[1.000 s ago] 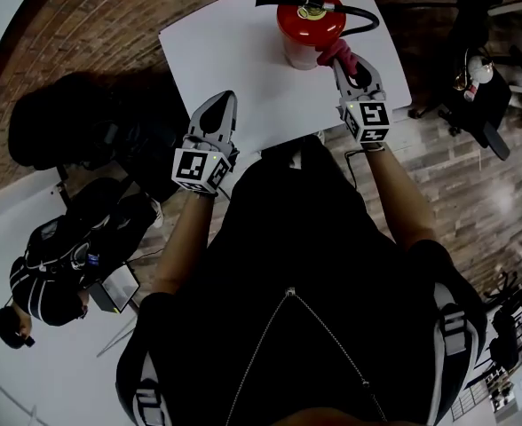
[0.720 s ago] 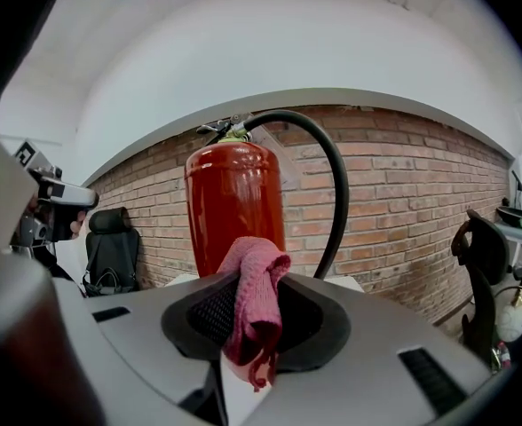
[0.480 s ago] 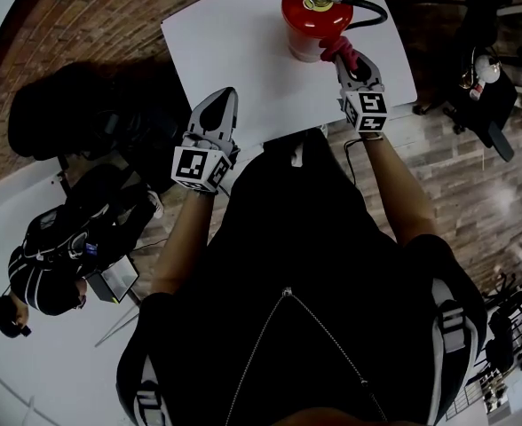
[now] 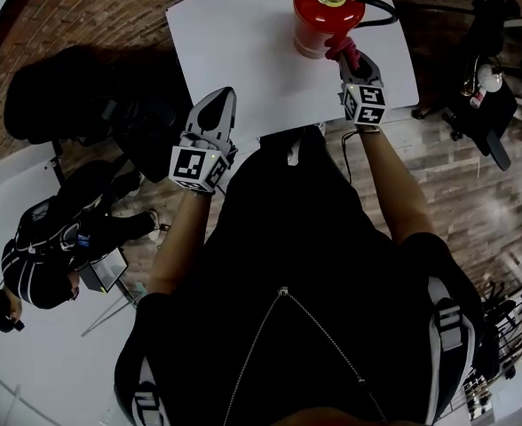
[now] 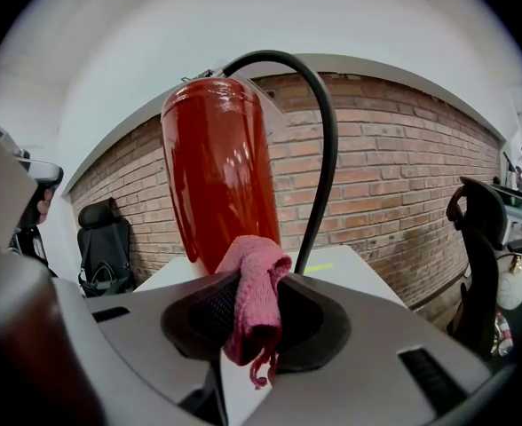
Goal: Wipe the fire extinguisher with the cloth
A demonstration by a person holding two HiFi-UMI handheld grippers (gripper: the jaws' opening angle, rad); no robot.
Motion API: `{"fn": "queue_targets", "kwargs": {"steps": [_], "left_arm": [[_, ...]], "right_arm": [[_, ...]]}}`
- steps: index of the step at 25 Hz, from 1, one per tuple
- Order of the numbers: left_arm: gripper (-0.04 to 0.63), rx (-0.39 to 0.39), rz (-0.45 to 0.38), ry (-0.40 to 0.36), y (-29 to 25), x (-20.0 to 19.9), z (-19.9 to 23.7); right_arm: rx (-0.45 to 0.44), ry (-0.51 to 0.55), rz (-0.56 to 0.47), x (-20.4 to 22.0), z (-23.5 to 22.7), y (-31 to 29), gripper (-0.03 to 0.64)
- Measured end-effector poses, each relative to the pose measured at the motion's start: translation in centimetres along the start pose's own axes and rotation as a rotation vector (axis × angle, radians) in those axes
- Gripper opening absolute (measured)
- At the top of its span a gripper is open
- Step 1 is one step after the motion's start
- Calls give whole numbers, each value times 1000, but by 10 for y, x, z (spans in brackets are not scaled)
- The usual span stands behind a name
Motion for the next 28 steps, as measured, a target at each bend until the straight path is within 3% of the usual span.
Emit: {"fn": "queue_targets", "kwargs": {"steps": [15,28], "left_arm": [[17,-42,3,21,22,12,0],[17,-54,14,13,25,18,0]], "right_arm": [[61,-129,126,41,-4,-23,103],[71,-152,181,67,-8,-39,103]]}}
Point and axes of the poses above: the fingertips, and each gripper's own axes: y backward along the fingers, z to its left, x out of its underside, the point moved 4 cm from there along y, backward along the fingers, and after that the axes turned 7 degrees about x, right-handed, at the moved point
